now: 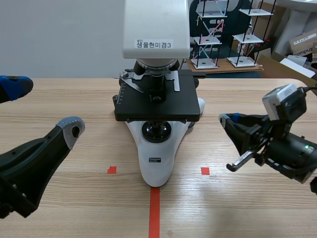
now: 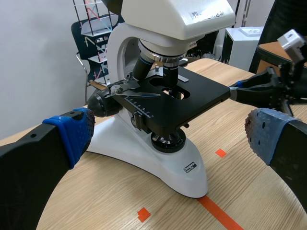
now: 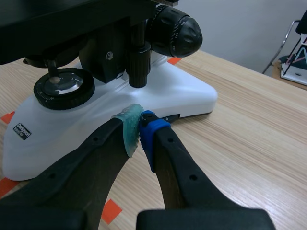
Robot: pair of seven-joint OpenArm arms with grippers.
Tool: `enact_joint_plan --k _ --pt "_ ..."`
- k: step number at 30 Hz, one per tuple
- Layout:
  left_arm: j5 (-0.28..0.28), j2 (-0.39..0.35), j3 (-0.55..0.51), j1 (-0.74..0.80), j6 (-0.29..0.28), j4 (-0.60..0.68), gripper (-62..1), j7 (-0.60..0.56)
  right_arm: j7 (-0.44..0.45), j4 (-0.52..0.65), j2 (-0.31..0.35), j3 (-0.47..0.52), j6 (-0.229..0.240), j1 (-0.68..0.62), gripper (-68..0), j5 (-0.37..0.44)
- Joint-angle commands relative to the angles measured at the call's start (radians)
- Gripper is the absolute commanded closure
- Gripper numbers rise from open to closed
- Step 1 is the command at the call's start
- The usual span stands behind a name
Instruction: Point at the stage knob
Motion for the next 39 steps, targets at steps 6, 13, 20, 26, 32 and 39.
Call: enact_joint_plan --k 6,13,20,26,32,39 --pt "-0.010 0.005 -0.003 0.008 -0.002 0.012 -62.3 -0.009 0.028 -0.097 -0.044 -0.053 -0.011 0.126 -3.2 0.007" --pt "-0.010 0.005 -0.003 0.008 -0.002 0.012 -62.3 -0.010 0.079 -0.165 -0.069 -0.095 -0.013 0.186 -3.3 -0.019" --pt "-0.010 0.005 -0.003 0.008 -0.002 0.012 -62.3 -0.010 0.078 -0.171 -0.076 -0.099 -0.015 0.187 -3.4 -0.018" --pt "-0.010 0.005 -0.003 0.008 -0.002 0.012 -62.3 -0.010 0.077 -0.171 -0.076 -0.099 -0.015 0.185 -3.7 -0.018" --pt "-0.010 0.005 -0.003 0.008 -0.002 0.012 -62.3 -0.010 0.069 -0.171 -0.076 -0.099 -0.015 0.185 -3.7 -0.018" --pt "-0.010 0.005 -0.003 0.008 -0.002 0.012 -62.3 -0.010 0.066 -0.171 -0.076 -0.099 -0.014 0.185 -3.7 -0.018"
